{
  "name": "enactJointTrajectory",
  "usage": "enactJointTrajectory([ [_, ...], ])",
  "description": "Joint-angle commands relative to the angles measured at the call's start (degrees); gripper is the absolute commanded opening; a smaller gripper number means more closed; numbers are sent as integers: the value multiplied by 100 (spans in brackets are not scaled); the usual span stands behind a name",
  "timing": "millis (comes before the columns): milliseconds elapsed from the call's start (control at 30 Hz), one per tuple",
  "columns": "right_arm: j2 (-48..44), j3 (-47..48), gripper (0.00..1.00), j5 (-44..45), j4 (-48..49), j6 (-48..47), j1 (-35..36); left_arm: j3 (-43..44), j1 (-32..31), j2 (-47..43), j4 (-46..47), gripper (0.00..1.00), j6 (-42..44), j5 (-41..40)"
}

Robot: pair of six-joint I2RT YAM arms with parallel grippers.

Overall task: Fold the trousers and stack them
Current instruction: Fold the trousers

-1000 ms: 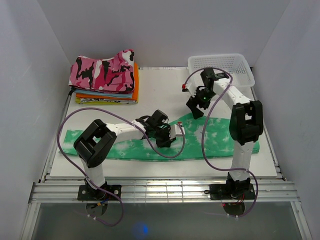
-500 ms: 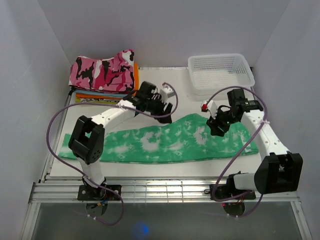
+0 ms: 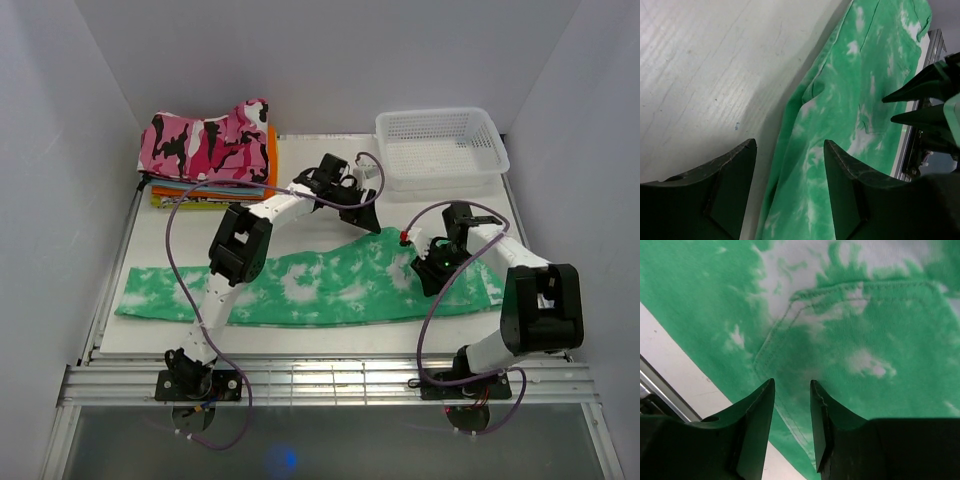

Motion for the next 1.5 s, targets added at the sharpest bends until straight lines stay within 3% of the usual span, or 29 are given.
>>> enactJointTrajectory([
  [0,263,442,42,-426,-289,585,-450,173,-79,-138,158,66,-167,572],
  [200,342,1662,47,-874,-465,999,-602,190,-219,-14,150,47,139,888],
  [233,351,1796,48,-919,-474,1017,-602,182,-237,-40,158,37,193,923],
  [433,430,2393,52,-981,-238,868,-610,-239,-404,-400,194,0,754,994],
  [633,711,2834,55,-1104,-202,762,-619,-1539,-790,-1330,430,0,1844,521],
  [833,1045,3062,53,-1165,-430,1577,-611,-2831,-1379,-2008,1037,0,2944,-929],
  [1133,1028,2386,50,-867,-194,2133,-119,-3176,-1845,-1658,1354,0,3436,-1835],
  [1467,1159,2157,45,-568,18,2256,532,-3316,-1845,-1552,1319,0,3472,-1915],
])
